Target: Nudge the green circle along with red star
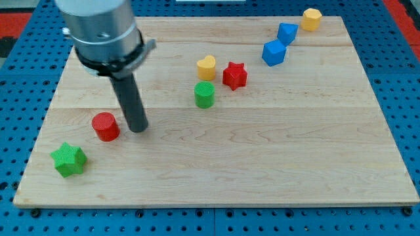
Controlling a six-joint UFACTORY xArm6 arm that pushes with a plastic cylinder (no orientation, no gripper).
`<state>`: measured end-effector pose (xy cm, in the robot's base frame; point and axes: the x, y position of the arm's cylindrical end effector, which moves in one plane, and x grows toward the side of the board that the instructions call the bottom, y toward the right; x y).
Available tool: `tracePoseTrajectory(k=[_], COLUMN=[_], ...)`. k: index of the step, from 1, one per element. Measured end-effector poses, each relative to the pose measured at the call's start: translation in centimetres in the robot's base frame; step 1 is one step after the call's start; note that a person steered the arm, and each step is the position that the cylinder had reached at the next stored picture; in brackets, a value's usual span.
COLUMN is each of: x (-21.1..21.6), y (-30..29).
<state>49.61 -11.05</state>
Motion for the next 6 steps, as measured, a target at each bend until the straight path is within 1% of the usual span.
tracePoseTrajectory(k=[1, 2, 3, 4, 6], x=[1.0, -1.2, -2.2, -5.5, -7.4], y=[4.6, 8.4, 11.0, 12.8, 12.4])
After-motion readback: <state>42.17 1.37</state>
